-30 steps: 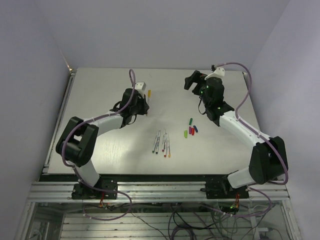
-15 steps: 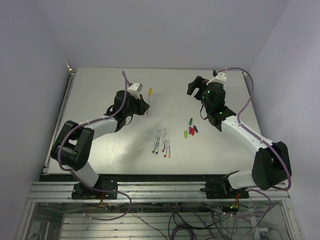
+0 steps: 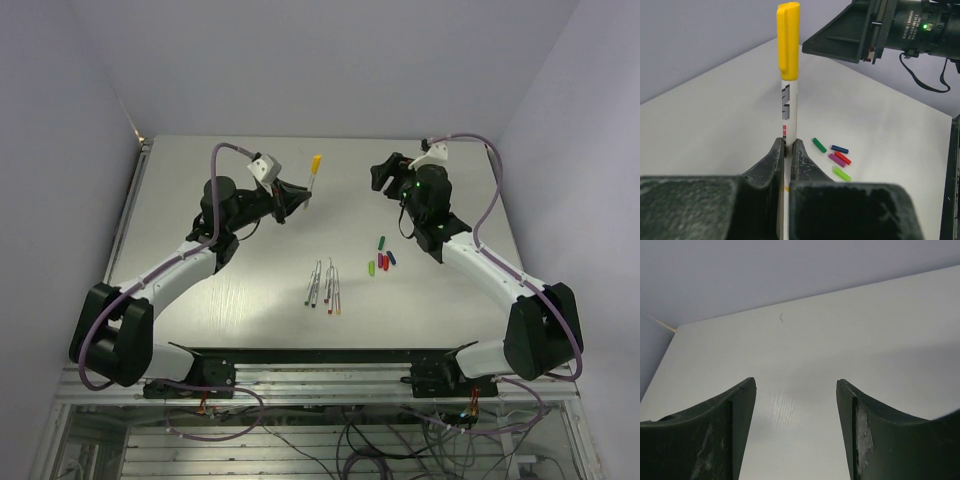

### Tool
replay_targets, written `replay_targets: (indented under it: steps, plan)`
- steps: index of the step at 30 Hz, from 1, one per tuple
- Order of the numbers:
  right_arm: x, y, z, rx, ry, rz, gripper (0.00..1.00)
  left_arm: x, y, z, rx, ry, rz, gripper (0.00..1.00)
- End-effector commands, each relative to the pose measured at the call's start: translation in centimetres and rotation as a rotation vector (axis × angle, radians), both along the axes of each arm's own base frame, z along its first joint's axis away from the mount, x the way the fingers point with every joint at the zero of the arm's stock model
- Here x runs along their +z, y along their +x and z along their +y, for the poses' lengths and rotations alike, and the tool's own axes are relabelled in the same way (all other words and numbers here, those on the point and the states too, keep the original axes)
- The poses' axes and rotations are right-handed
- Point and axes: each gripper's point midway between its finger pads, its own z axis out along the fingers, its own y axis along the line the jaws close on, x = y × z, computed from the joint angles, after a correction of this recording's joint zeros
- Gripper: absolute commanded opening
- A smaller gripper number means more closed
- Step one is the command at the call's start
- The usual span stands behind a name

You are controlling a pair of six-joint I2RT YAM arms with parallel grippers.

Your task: Insert the pens into the pen caps

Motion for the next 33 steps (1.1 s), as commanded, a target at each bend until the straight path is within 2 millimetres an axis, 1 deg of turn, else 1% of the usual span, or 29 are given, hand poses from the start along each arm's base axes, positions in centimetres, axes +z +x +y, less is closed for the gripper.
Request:
replay_targets:
  steps: [1, 4, 8, 9, 11, 14, 18, 24, 27, 33]
  plan:
    - [1.0, -0.1, 0.8, 0.036, 0.024, -0.035, 0.64, 2.0, -1.2, -0.3, -0.063, -0.002, -0.082, 0.07]
    - [1.2, -0.1, 1.2, 0.059, 0.027, -0.042, 0.62, 2.4, -1.2, -0.2, -0.059, 0.003, -0.086, 0.07]
    - [1.9, -0.3, 1.9, 0.104, 0.024, -0.069, 0.58, 1.7, -0.8, -0.3, -0.052, 0.006, -0.054, 0.07]
    - [1.9, -0.2, 2.0, 0.105, 0.023, -0.068, 0.58, 1.3, -0.4, -0.2, -0.031, 0.005, -0.033, 0.07]
    - [1.5, -0.1, 1.9, 0.096, 0.020, -0.055, 0.58, -0.9, 1.6, 0.9, 0.095, 0.030, 0.085, 0.07]
    - [0.9, 0.0, 1.8, 0.086, 0.021, -0.034, 0.58, -5.0, 4.2, 2.9, 0.277, 0.103, 0.263, 0.07]
    - [-0.3, 0.1, 1.6, 0.067, 0.024, 0.013, 0.59, -9.7, 6.7, 5.4, 0.462, 0.174, 0.464, 0.07]
    - [-2.3, 0.1, 1.2, 0.033, 0.011, 0.086, 0.62, -15.0, 9.1, 6.5, 0.577, 0.265, 0.625, 0.07]
    - [-3.0, -0.1, 1.1, 0.028, 0.002, 0.110, 0.63, -17.8, 9.6, 7.0, 0.612, 0.336, 0.695, 0.07]
    - [-3.4, -0.6, 0.7, 0.013, 0.005, 0.117, 0.63, -21.4, 10.4, 8.5, 0.677, 0.432, 0.785, 0.07]
